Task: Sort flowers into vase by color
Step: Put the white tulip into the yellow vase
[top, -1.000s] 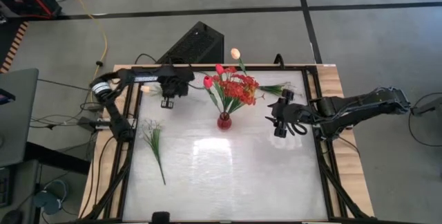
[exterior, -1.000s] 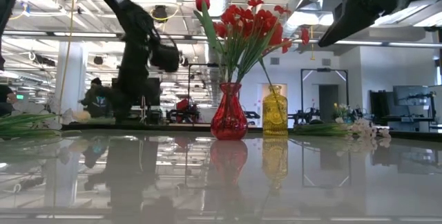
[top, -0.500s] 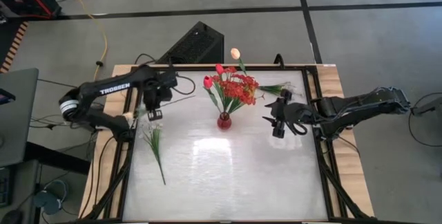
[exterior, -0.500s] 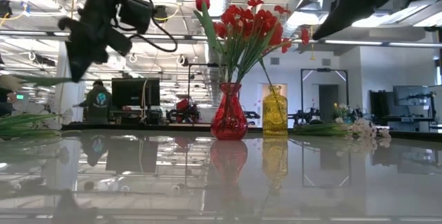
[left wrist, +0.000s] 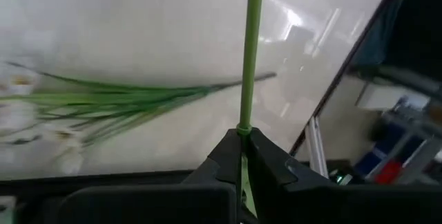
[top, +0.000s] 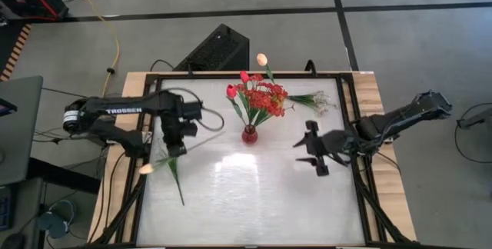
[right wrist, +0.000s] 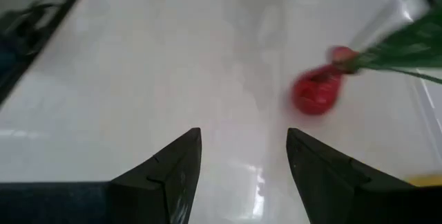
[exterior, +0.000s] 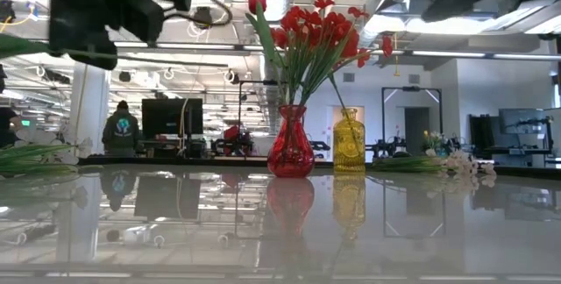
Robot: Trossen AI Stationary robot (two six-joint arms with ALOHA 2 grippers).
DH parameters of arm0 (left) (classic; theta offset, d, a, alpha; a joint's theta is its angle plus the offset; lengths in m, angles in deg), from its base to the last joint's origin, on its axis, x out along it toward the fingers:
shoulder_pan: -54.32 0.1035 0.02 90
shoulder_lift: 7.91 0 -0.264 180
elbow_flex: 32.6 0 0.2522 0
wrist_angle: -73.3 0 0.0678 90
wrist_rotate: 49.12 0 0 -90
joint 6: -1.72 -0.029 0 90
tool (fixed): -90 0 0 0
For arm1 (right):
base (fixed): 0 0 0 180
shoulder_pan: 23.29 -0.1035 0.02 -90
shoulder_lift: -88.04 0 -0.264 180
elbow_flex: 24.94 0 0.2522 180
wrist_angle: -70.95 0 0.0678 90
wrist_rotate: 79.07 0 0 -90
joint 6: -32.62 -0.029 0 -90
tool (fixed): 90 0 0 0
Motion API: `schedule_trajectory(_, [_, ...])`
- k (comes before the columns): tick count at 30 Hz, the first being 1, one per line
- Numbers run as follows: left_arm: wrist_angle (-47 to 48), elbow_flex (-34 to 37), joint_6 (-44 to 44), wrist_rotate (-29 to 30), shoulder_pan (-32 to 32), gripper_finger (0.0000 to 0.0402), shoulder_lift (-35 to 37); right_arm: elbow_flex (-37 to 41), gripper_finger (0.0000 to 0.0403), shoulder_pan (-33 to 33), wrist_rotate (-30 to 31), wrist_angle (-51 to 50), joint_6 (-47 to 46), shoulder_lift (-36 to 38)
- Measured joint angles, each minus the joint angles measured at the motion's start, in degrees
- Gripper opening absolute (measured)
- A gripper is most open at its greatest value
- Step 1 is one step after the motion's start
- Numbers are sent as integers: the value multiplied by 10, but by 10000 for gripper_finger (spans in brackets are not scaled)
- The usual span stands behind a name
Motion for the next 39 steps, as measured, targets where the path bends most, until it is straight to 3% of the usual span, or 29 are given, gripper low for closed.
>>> schedule_trajectory(8, [-103,0,119,17,-144,0,-3,0,238,-83,5,-2,4,0])
schedule_trajectory(13, [-260,0,180,68,-213,0,-7,0,238,-105,4,-1,4,-4])
schedule_trajectory(15, [-327,0,182,80,-235,0,-14,0,238,-122,4,-2,4,-11])
schedule_trajectory(19, [-452,0,174,157,-269,0,-44,0,238,-165,10,1,-1,-33])
schedule_trajectory(26, [-648,0,70,301,-308,0,-135,0,238,-206,83,4,-10,-89])
schedule_trajectory(30, [-706,-11,104,329,-307,0,-176,0,238,-208,102,29,69,-117])
schedule_trajectory(35, [-661,-55,209,322,-290,0,-191,0,238,-208,152,105,268,-148])
schedule_trajectory(39, [-594,-92,335,231,-262,0,-191,0,238,-208,198,197,443,-172])
